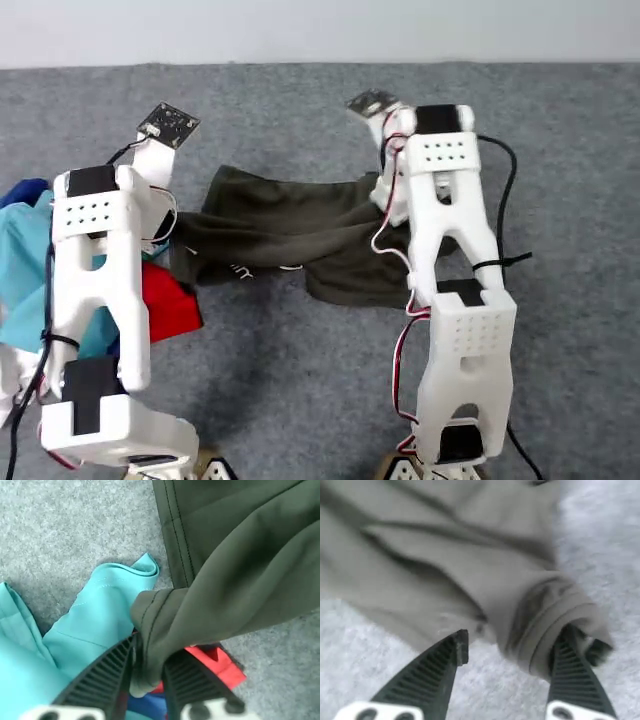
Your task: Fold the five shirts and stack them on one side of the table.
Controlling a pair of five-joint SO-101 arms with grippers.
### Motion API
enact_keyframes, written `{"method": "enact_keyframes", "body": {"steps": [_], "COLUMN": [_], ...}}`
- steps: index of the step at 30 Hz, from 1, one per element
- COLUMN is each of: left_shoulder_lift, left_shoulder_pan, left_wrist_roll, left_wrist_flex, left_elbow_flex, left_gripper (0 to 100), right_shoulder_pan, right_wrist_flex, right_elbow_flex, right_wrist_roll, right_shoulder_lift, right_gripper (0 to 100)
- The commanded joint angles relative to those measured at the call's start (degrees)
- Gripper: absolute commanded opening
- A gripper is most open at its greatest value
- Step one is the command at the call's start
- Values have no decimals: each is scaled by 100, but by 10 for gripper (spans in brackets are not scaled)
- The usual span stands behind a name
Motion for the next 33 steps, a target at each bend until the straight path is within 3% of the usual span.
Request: {"method": "enact_keyframes", "body": {"steps": [1,9,18,24,28,33], "left_shoulder_lift": [-62,-62,-53,-18,-18,-18], "left_shoulder_pan": [-44,-44,-44,-9,-18,-9], "left_wrist_roll": [44,70,62,62,62,62], "left_wrist_flex": [-88,-105,-123,-132,-132,-132], "left_elbow_flex": [-224,-233,-233,-233,-233,-233], "left_gripper": [15,15,15,15,15,15], "right_shoulder_pan": [-92,-312,-207,-655,-919,-971], "right_wrist_flex": [251,242,251,259,189,-444], "right_elbow_flex": [870,2664,2822,3657,4457,4422], "right_wrist_roll": [44,62,62,62,18,-9], "right_shoulder_lift": [-998,-1736,-3020,-3653,-3574,-2932], "right_gripper": [263,266,264,263,263,266]}}
